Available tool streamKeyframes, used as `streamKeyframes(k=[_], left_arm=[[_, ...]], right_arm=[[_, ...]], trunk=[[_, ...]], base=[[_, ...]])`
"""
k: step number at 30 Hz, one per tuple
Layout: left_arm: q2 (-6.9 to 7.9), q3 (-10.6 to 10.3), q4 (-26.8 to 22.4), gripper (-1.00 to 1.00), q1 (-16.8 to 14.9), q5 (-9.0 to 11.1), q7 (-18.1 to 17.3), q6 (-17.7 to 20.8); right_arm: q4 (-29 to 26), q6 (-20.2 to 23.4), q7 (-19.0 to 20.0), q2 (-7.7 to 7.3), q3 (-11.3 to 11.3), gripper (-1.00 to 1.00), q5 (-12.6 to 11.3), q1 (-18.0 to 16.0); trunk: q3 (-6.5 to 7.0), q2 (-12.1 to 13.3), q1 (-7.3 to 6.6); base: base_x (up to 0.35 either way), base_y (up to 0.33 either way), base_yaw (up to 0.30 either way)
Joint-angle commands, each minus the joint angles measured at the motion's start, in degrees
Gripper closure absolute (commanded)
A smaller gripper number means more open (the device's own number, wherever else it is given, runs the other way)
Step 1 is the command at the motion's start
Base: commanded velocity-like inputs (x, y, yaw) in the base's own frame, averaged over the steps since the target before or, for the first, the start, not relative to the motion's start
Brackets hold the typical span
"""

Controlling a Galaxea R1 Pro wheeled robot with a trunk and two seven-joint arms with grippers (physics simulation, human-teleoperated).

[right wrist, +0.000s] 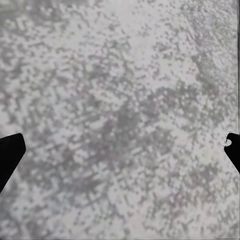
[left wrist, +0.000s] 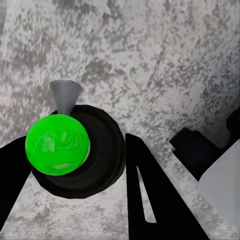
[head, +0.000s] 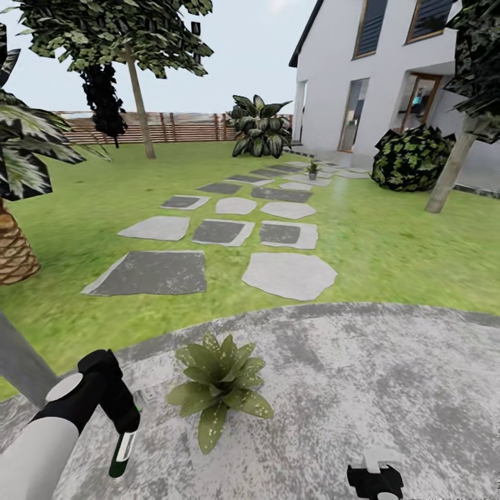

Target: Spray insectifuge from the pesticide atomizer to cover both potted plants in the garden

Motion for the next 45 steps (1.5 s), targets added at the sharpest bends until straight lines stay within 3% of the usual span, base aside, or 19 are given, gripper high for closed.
streamKeyframes(k=[1,3,6,8,12,21,32,37,39,42,45], left_arm=[[0.05,0.1,0.0,1.0,0.4,-0.4,-0.3,0.4],[0.12,0.2,0.1,1.0,2.4,-0.3,1.1,0.2],[0.26,2.0,0.1,1.0,5.9,1.5,6.2,-0.1],[0.6,3.7,0.1,1.0,6.4,3.8,7.3,-0.2],[0.53,5.9,-0.8,1.0,6.1,4.9,7.6,-0.3],[0.14,5.7,-0.9,1.0,5.5,4.3,7.6,-0.1],[1.03,5.9,-1.0,1.0,4.8,4.1,7.8,0.4],[3.54,6.0,-0.9,1.0,5.4,4.2,8.2,0.1],[3.68,5.8,-0.4,1.0,5.6,4.3,8.3,-0.1],[2.36,5.6,0.0,1.0,5.6,4.3,8.3,-0.1],[-0.12,5.6,-0.2,1.0,5.6,4.2,8.4,0.0]], right_arm=[[0.1,-0.2,-0.1,0.0,0.5,-1.0,-0.5,0.0],[0.1,-0.2,-0.1,0.0,0.5,-1.0,-0.5,0.0],[0.1,-0.2,-0.1,0.0,0.5,-1.0,-0.5,0.0],[0.1,-0.2,-0.1,0.0,0.5,-1.0,-0.5,0.0],[0.1,-0.2,-0.1,0.0,0.5,-1.0,-0.5,0.0],[0.1,-0.2,-0.1,0.0,0.5,-1.0,-0.5,0.0],[0.1,-0.2,-0.1,0.0,0.5,-1.0,-0.5,0.0],[0.1,-0.2,-0.1,0.0,0.5,-1.0,-0.5,0.0],[0.1,-0.2,-0.1,0.0,0.5,-1.0,-0.5,0.0],[0.1,-0.2,-0.1,0.0,0.5,-1.0,-0.5,0.0],[0.1,-0.2,-0.1,0.0,0.5,-1.0,-0.5,0.0]], trunk=[[-0.05,0.0,0.0],[-0.05,0.0,0.0],[-0.05,0.0,0.0],[-0.05,0.0,0.0],[-0.05,0.0,0.0],[-0.05,0.0,0.0],[-0.05,0.0,0.0],[-0.05,0.0,0.0],[-0.05,0.0,0.0],[-0.05,0.0,0.0],[-0.05,0.0,0.0]], base=[[0.06,0.041,-0.16],[0.032,0.022,-0.084],[0.007,0.005,-0.02],[0.001,0.001,-0.003],[0.0,0.0,0.0],[-0.136,0.073,0.026],[-0.006,0.005,0.088],[0.0,0.0,0.0],[0.0,0.0,0.0],[0.0,0.0,0.0],[0.0,0.0,0.029]])
